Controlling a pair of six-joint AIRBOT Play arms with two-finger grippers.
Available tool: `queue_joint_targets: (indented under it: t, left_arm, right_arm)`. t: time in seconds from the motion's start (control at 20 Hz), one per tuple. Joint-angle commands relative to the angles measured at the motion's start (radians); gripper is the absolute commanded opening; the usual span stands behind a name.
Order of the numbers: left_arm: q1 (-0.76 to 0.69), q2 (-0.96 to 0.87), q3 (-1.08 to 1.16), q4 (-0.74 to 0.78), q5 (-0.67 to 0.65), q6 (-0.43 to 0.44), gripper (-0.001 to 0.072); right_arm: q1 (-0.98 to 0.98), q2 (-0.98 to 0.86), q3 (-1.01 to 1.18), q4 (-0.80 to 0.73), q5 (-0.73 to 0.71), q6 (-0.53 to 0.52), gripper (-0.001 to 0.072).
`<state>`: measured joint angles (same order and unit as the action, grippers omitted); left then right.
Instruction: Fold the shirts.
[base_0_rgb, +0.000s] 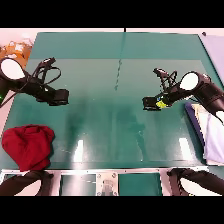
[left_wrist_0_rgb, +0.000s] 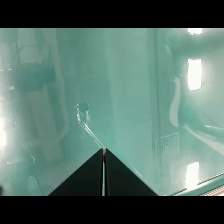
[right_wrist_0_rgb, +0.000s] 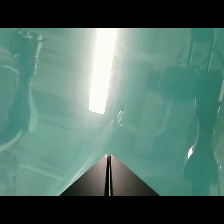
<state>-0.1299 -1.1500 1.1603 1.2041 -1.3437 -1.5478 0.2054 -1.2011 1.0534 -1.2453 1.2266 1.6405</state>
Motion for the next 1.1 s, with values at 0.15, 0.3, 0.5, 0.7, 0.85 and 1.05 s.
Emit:
queue_joint_targets:
  t: [0.15,0.3,0.5,0.7,0.85,1.05]
  left_arm:
    - [0.0,0.001,0.0,0.008,-0.003,-0.001,0.0025]
    - [0.0,0.001,0.0,0.161,-0.035,-0.073,0.0472]
    - [0.0,0.001,-0.082,0.632,-0.195,-0.246,0.072]
    - [0.001,0.001,-0.311,0.671,-0.197,-0.259,0.072]
    - [0.001,-0.003,-0.461,0.678,-0.158,-0.257,0.072]
    - [0.001,-0.005,-0.584,0.678,0.006,-0.25,0.0702]
  right_arm:
    - [0.001,0.001,0.0,0.0,0.0,0.0,0.0016]
    - [0.001,0.001,0.0,0.0,0.0,0.0,0.0016]
    - [0.001,0.001,0.0,0.0,0.0,0.0,0.0016]
    - [0.001,0.001,0.0,0.0,0.0,0.0,0.0016]
    - [0.001,0.001,0.0,0.0,0.0,0.0,0.0016]
    - [0.001,0.001,0.0,0.0,0.0,0.0,0.0016]
